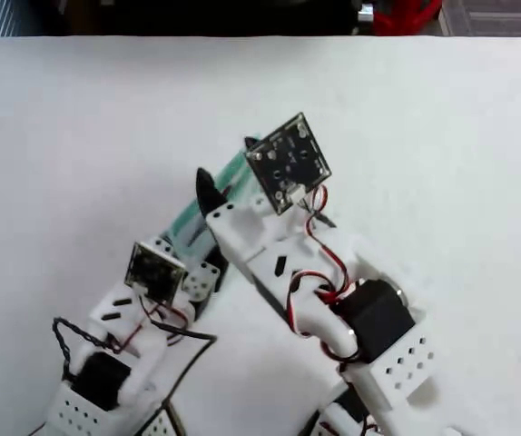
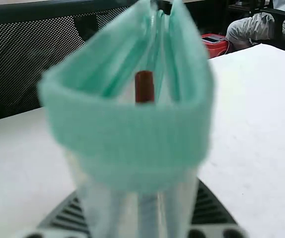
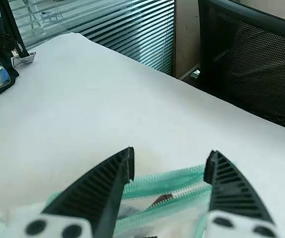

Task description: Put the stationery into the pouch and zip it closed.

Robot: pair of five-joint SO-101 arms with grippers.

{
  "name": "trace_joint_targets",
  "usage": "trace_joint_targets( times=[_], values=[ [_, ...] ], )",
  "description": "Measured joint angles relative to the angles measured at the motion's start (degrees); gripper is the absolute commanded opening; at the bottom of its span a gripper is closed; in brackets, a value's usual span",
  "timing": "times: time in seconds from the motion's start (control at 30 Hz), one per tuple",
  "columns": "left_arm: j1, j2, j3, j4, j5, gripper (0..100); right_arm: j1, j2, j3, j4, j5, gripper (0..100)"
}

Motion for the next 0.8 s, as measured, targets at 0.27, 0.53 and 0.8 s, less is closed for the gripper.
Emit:
trace_joint_targets(
  times=[0.27, 0.53, 0.8],
  values=[
    [0.0, -0.09, 0.0, 0.0, 0.0, 12, 1.58, -1.58, 0.09, 0.0, 0.0, 23.6],
    [-6.42, 0.0, -2.02, 0.97, 0.26, 14, 12.92, -7.56, 0.18, 0.0, 0.44, 17.7],
    [-5.45, -0.09, -6.42, 11.25, 1.67, 20, 13.98, 2.73, 0.88, -2.9, 7.38, 11.6]
  ],
)
